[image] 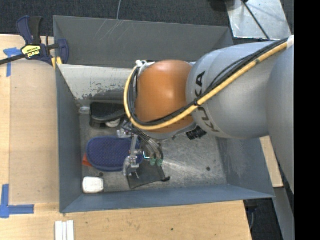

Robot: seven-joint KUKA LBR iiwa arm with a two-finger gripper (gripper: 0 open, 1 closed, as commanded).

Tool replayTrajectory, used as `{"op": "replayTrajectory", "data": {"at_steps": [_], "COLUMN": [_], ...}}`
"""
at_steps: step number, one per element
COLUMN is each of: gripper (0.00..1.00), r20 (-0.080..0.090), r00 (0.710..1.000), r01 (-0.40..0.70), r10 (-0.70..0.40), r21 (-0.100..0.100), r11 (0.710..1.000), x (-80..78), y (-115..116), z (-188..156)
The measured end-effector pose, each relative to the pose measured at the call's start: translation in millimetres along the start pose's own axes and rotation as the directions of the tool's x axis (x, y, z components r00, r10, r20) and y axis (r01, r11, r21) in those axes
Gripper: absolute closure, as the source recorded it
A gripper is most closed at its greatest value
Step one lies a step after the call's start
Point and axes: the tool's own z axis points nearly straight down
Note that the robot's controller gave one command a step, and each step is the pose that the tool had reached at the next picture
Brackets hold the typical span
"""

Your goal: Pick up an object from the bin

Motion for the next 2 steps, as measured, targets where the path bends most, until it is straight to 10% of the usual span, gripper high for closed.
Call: {"op": "replayTrajectory", "data": {"at_steps": [1,2], "gripper": [0.0,0.0], "r20": [0.003,0.004], "r00": [0.999,0.795], "r01": [0.033,0.606], "r10": [-0.033,-0.606], "r21": [-0.002,-0.004], "r11": [0.999,0.795], "x": [-68.0,-87.1], "y": [20,29], "z": [89,96]}}
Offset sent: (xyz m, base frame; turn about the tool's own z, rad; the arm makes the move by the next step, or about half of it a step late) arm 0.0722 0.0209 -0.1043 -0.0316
